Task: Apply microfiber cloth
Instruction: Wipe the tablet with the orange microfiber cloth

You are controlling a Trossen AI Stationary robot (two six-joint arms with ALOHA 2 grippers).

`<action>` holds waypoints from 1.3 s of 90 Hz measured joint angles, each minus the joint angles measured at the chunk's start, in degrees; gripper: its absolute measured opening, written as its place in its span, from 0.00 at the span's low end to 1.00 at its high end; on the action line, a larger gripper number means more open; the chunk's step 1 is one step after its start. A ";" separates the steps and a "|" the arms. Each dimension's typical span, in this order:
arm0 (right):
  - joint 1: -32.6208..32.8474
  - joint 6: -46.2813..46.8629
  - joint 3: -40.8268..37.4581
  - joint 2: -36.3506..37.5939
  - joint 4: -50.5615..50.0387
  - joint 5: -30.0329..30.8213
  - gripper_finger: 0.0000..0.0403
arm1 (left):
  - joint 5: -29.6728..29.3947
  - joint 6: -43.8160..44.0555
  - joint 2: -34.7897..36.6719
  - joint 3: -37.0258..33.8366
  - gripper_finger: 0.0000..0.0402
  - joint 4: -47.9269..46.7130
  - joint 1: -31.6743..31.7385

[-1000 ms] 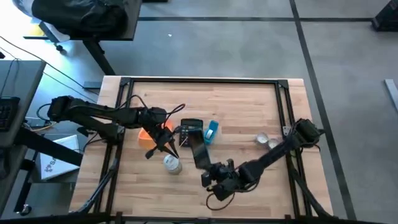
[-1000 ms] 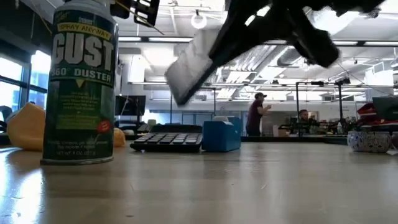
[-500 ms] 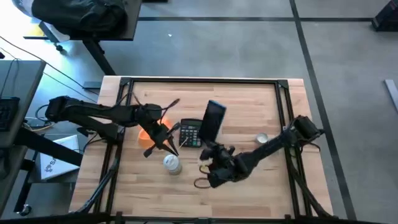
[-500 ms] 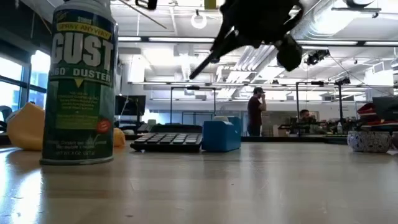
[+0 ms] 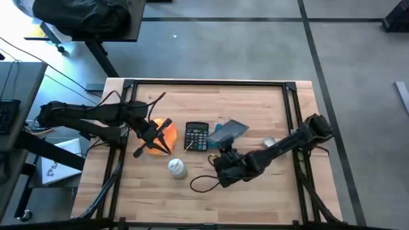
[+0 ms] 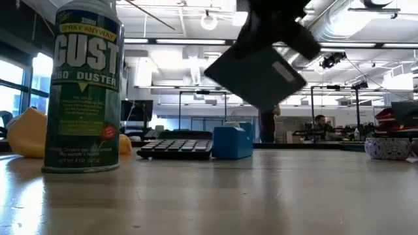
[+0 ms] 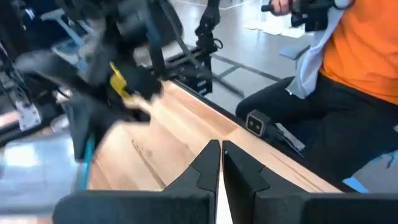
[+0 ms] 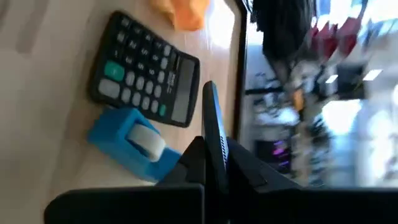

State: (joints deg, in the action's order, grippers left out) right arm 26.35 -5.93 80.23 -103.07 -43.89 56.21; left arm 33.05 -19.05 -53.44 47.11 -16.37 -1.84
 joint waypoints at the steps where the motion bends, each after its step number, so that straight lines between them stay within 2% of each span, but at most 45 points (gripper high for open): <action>1: 0.00 1.54 0.00 0.45 -0.55 -0.28 0.00 | -0.21 0.02 0.01 0.00 0.00 -0.03 -0.01; 12: -0.28 20.17 0.07 5.84 -6.85 -5.76 0.00 | -3.39 1.00 -0.10 -0.61 0.00 0.03 -0.21; 20: -1.36 32.66 0.07 9.25 -12.81 -14.08 0.00 | -5.57 3.04 -0.14 -2.16 0.00 -0.55 -0.21; 31: -2.90 43.33 0.07 12.79 -18.74 -25.27 0.00 | -8.28 6.92 -0.16 -3.32 0.00 -2.02 -0.36; 40: -4.05 46.72 0.04 14.09 -21.19 -32.30 0.00 | -11.03 8.35 -0.16 -3.32 0.00 -3.03 -1.13; 46: -4.95 47.77 0.04 14.68 -22.82 -32.47 0.00 | -11.63 8.46 -0.15 -3.32 0.00 -3.05 -1.85; 54: -7.85 49.30 0.04 15.29 -25.66 -27.51 0.00 | -11.72 8.46 -0.14 -3.32 0.00 -2.92 -2.61; 59: -10.33 49.12 0.04 15.49 -26.97 -24.45 0.00 | -11.80 8.50 -0.14 -3.31 0.00 -2.92 -3.08; 66: -13.98 45.94 0.04 15.90 -26.73 -23.09 0.00 | -12.26 9.46 -0.14 -3.32 0.00 -2.93 -3.97; 78: -20.20 34.62 0.04 15.47 -23.11 -23.43 0.00 | -12.69 10.64 -0.14 -3.32 0.00 -3.53 -5.67; 86: -22.13 24.47 0.03 13.97 -21.29 -21.38 0.00 | -12.87 10.37 -0.14 -3.31 0.00 -3.48 -7.34; 92: -21.36 19.77 -0.02 12.71 -19.66 -18.70 0.00 | -12.95 9.80 -0.12 -3.32 0.00 -3.45 -8.66; 99: -19.25 16.88 -0.02 11.19 -18.17 -18.62 0.00 | -13.83 10.03 -0.12 -3.31 0.00 -3.60 -9.68; 117: -9.05 14.97 -0.04 5.89 -15.27 -17.53 0.00 | -17.81 11.17 -0.12 -3.31 0.00 -5.08 -11.41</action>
State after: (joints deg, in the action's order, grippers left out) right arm 17.30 9.04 80.18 -97.18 -59.16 38.67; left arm 15.23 -7.88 -53.56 43.80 -21.45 -13.25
